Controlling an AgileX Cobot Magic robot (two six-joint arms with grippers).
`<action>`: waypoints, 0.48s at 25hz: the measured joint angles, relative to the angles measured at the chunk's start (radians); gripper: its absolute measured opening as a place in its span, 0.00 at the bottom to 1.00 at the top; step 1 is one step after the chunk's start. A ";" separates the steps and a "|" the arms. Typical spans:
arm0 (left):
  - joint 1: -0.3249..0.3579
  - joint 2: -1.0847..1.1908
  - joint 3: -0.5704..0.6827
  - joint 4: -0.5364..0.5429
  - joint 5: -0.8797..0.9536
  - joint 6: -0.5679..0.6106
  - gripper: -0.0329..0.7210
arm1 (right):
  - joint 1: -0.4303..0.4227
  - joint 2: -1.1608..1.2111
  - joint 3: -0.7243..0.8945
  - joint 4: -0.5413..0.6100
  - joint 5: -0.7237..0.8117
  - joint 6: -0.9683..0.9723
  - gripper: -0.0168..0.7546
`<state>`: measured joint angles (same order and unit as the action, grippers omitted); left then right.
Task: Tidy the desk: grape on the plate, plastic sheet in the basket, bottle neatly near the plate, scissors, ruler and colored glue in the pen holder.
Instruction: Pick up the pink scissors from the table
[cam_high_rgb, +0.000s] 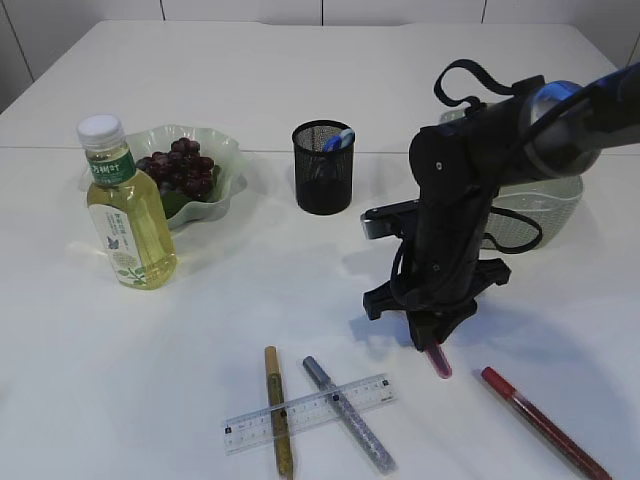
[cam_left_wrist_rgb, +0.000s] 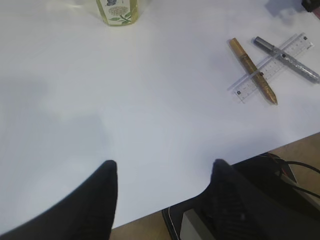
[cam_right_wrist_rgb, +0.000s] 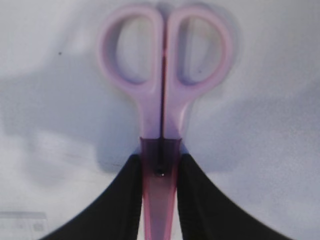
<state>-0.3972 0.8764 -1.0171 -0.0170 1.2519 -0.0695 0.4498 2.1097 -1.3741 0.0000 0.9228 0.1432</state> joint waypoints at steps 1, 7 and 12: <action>0.000 0.000 0.000 0.000 0.000 0.000 0.62 | 0.000 0.002 -0.002 0.000 0.002 -0.003 0.28; 0.000 0.000 0.000 -0.001 0.000 0.000 0.62 | 0.000 0.022 -0.018 0.039 0.058 -0.072 0.28; 0.000 0.000 0.000 -0.001 0.000 0.000 0.62 | 0.000 0.028 -0.035 0.055 0.081 -0.078 0.28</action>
<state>-0.3972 0.8764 -1.0171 -0.0182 1.2519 -0.0695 0.4498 2.1382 -1.4094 0.0552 1.0036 0.0655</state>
